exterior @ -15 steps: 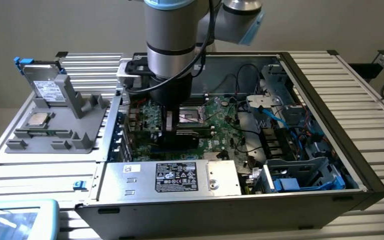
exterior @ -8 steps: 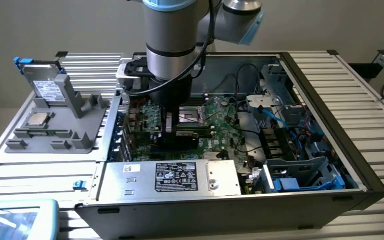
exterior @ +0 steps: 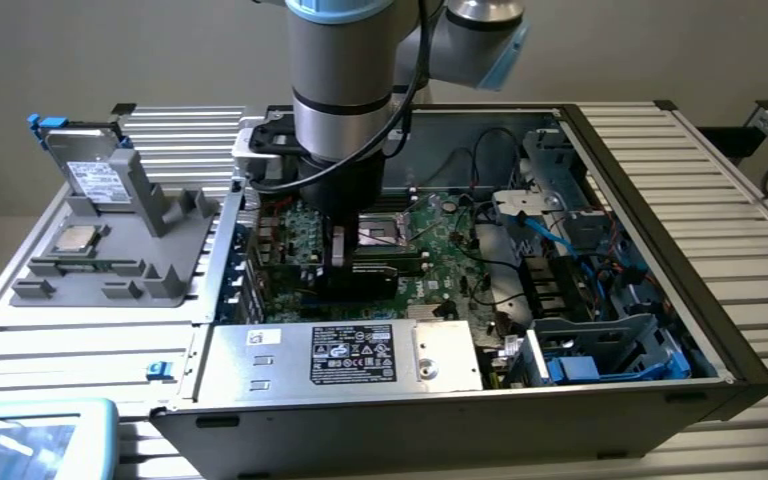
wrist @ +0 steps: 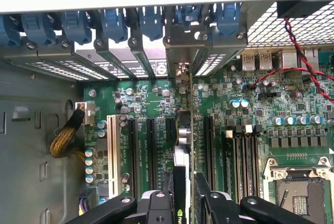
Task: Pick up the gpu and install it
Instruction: 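Insert the gpu into the slot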
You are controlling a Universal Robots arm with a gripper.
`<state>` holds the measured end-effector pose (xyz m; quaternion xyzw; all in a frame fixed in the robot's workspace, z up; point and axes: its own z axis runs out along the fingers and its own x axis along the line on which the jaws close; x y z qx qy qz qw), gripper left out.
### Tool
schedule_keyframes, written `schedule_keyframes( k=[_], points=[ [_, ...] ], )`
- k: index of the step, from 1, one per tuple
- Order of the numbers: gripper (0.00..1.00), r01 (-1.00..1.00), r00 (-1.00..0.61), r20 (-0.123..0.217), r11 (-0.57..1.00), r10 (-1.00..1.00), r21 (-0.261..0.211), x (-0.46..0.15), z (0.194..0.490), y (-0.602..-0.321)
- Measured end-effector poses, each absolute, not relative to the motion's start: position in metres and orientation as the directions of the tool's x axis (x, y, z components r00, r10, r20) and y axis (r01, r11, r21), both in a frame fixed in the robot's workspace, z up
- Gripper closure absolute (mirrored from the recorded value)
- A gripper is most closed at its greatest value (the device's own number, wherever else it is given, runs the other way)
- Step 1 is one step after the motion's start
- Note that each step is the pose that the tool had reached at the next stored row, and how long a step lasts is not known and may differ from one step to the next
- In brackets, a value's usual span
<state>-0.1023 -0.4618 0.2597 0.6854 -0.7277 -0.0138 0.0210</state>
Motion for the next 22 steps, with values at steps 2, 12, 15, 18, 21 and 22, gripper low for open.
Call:
schedule_keyframes(
  k=[2, 12, 15, 18, 21, 22],
  points=[
    [0.73, -0.997, -0.06, 0.012, 0.06, -0.998, 0.049, -0.1022, 0.2596, -0.4618],
    [0.73, -0.997, -0.06, 0.012, 0.061, -0.998, 0.049, -0.1016, 0.2593, -0.4601],
    [0.73, -0.997, -0.06, 0.011, 0.061, -0.998, 0.049, -0.1016, 0.2596, -0.4598],
    [0.73, -0.997, -0.06, 0.011, 0.061, -0.998, 0.049, -0.1028, 0.2602, -0.4598],
    [0.73, -0.997, -0.06, 0.011, 0.06, -0.998, 0.049, -0.1047, 0.2615, -0.4597],
    [0.73, -0.997, -0.06, 0.011, 0.06, -0.998, 0.049, -0.1048, 0.2617, -0.4598]
  ],
)
